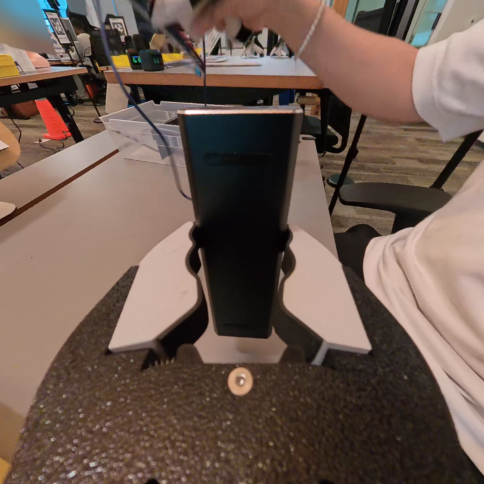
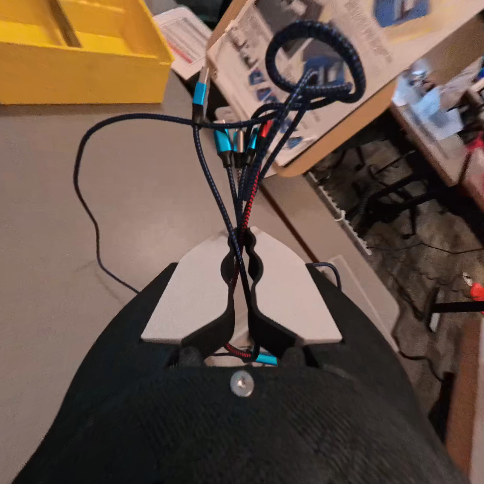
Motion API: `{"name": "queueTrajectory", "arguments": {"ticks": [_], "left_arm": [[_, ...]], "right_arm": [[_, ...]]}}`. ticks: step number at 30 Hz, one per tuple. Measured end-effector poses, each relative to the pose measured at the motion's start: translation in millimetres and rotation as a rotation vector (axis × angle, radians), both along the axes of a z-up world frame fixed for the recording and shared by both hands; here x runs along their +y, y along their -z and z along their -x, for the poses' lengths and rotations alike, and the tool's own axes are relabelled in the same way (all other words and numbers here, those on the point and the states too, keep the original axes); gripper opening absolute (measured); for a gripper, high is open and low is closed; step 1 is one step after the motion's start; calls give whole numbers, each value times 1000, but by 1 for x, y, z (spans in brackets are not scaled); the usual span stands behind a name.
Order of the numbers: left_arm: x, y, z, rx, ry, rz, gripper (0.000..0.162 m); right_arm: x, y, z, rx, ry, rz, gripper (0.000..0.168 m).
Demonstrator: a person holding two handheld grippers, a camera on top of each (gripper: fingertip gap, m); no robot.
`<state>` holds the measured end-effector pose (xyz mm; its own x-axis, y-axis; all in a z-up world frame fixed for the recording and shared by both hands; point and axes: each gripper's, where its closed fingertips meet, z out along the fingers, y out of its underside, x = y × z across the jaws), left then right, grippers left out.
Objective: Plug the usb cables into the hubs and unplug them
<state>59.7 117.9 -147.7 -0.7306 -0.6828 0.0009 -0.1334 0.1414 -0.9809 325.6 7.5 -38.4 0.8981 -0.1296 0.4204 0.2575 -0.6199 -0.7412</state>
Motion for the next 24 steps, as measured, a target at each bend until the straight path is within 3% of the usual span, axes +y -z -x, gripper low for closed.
{"name": "queueTrajectory", "arguments": {"ticks": [4,9,13,19,24], "left_arm": [[-1,2,0,3,3,-9,59],[-1,4,-1,8,4,-4,59],[-2,7,-3,19,6,2,59],[-8,14,-7,39,28,12,59],[-13,17,-8,50,39,1,59]], "right_arm": [[-49,-72,-63,-171,172,-68,6],[-137,-91,-143,-356,481,6,6],[-165,-59,-156,-303,497,62,6],[-129,25,-135,-26,329,92,6],[-82,43,-118,323,207,-201,6]]}}
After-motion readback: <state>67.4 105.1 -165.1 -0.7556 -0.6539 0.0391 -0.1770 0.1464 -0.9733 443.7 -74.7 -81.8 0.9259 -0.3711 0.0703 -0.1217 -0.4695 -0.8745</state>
